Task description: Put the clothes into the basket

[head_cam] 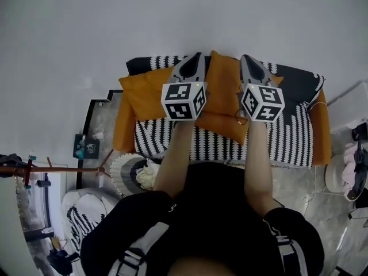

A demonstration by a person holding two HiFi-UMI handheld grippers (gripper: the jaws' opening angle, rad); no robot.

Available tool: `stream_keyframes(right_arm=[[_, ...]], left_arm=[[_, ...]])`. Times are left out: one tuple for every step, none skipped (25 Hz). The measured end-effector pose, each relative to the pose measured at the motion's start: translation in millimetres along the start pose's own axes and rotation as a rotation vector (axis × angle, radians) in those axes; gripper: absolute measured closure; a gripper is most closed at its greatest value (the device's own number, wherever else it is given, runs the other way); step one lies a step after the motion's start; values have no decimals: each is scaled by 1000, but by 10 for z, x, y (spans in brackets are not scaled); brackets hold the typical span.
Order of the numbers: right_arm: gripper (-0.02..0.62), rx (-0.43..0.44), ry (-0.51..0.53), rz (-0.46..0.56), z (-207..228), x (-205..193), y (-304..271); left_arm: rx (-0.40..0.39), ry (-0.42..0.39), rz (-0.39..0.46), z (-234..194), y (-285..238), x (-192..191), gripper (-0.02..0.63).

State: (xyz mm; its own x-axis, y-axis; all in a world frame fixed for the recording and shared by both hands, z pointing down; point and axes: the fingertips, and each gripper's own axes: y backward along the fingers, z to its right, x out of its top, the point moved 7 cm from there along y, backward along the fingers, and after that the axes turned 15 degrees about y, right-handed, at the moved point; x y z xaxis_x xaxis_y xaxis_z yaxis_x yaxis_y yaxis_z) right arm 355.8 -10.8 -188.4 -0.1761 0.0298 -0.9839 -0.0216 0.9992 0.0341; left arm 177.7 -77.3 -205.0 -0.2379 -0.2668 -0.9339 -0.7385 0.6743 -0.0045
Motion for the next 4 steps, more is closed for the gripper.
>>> stream_keyframes(right_arm=[[584,1,0,0,7,-3,10],[584,2,-1,-2,14,-7,21],[584,2,-1,-3,19,-12,31],[584,3,-1,-5,25,-18,41]], left_arm=[[0,0,1,11,5,-3,597],[2,1,2,19,13,-6,597],[3,1,2,25,21,-10,597],[5,2,3,30,29,-14,597]])
